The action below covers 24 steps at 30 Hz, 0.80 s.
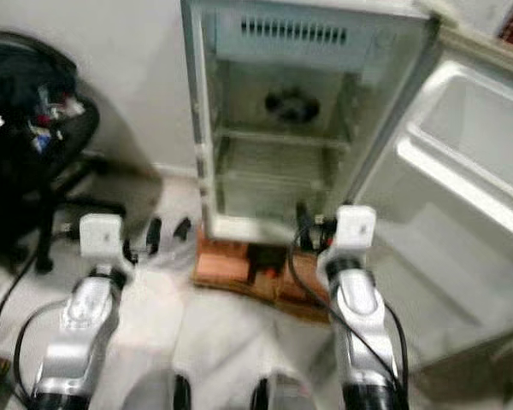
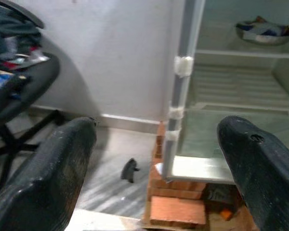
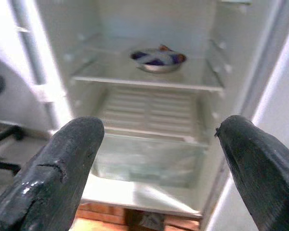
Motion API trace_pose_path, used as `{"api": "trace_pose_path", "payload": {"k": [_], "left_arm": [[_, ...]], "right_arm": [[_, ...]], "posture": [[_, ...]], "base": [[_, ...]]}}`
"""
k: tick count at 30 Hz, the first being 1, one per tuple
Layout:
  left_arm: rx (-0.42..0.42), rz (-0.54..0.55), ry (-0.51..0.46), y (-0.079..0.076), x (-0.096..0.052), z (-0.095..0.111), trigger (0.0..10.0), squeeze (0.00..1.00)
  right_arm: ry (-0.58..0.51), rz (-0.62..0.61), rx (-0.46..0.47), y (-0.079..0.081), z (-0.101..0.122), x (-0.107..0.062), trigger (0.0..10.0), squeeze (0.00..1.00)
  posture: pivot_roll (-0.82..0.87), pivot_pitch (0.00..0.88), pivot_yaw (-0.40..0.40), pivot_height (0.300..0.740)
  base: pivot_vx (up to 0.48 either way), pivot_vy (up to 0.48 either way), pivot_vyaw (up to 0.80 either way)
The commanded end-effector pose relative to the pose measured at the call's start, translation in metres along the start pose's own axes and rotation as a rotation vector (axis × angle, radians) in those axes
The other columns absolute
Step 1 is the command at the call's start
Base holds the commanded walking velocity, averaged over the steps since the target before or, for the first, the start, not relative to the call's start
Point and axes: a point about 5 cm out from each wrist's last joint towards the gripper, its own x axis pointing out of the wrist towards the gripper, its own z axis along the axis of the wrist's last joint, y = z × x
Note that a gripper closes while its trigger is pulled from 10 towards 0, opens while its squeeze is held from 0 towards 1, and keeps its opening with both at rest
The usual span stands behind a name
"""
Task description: Restocking fridge
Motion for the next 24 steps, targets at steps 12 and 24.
{"api": "trace_pose_path", "payload": {"k": [12, 24], "left_arm": [[-0.006, -0.041, 0.003, -0.015, 0.009, -0.002, 10.0, 0.00], [-0.013, -0.038, 0.003, -0.017, 0.011, -0.004, 10.0, 0.00]], "right_arm": [[0.009, -0.010, -0.039, -0.004, 0.004, 0.007, 10.0, 0.00], [0.023, -0.081, -0.074, -0.007, 0.003, 0.012, 10.0, 0.00]], "posture": [[-0.02, 0.103, -0.031, 0.740], [-0.02, 0.096, -0.032, 0.740]], "base": [[-0.117, 0.000, 0.00], [0.000, -0.417, 0.00]]}}
